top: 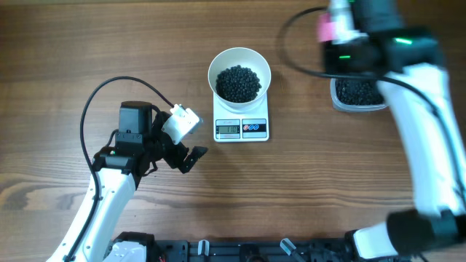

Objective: Scoop item into bowl and weigh 150g on scale

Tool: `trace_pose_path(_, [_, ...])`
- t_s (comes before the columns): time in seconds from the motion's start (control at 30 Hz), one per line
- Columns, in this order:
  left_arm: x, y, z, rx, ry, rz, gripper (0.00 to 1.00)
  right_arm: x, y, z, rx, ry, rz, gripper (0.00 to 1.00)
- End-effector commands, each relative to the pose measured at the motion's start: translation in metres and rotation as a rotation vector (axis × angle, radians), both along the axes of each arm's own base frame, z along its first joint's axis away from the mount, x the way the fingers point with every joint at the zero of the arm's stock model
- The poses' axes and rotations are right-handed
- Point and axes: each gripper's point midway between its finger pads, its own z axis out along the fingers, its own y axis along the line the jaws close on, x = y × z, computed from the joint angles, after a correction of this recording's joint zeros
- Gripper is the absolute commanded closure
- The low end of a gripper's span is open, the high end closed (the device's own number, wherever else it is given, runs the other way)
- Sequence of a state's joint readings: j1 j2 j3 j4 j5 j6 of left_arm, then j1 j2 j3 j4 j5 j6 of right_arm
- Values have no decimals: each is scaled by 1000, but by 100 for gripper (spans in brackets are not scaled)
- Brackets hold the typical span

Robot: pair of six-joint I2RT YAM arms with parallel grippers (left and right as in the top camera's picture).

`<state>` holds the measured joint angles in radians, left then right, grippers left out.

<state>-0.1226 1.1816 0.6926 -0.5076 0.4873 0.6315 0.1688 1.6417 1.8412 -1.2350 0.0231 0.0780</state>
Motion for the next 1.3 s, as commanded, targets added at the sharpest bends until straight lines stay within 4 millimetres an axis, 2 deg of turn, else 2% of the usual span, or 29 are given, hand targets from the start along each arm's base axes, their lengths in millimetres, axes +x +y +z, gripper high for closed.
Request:
trace_pose_path(0.0, [-4,-4,0,-8,-9,-30,0,-26,-43,41,99,-69,-185,96])
trace_pose_path(0.1, [-4,-4,0,-9,-9,-31,0,-43,-71,35,94,-10,-282,96])
trace_pose_path(0.2, [-4,-4,0,-8,-9,-30,0,-51,-94,16,53,81,-351,96])
trace_pose_path(0.3, [-4,-4,0,-8,-9,-31,0,-43,-102,-1,12,134,-365,96])
trace_pose_path(0.4, [-4,-4,0,-8,-9,-30,0,-39,-113,-28,-67,225,-355,96])
trace_pose_path(0.47, [-4,-4,0,-8,-9,-30,0,-29,-117,-49,-112,286,-310,96])
trace_pose_path(0.57, [-4,-4,0,-8,-9,-31,0,-14,-118,-79,-124,351,-274,96])
trace_pose_path(0.67, [-4,-4,0,-9,-9,-31,0,-3,-120,-100,-142,386,-233,96])
trace_pose_path(0.77, [-4,-4,0,-8,-9,-30,0,-5,-119,-119,-133,452,-226,96])
trace_pose_path(0.9, [-4,-4,0,-9,-9,-31,0,-5,-116,-122,-115,462,-238,96])
trace_pose_path(1.03, [-4,-4,0,-8,-9,-31,0,-19,-114,-127,-140,525,-178,96])
trace_pose_path(1.13, [-4,-4,0,-8,-9,-30,0,-46,-127,-138,-240,636,-193,96])
trace_pose_path(1.27, [-4,-4,0,-8,-9,-30,0,-54,-145,-152,-352,668,-203,96])
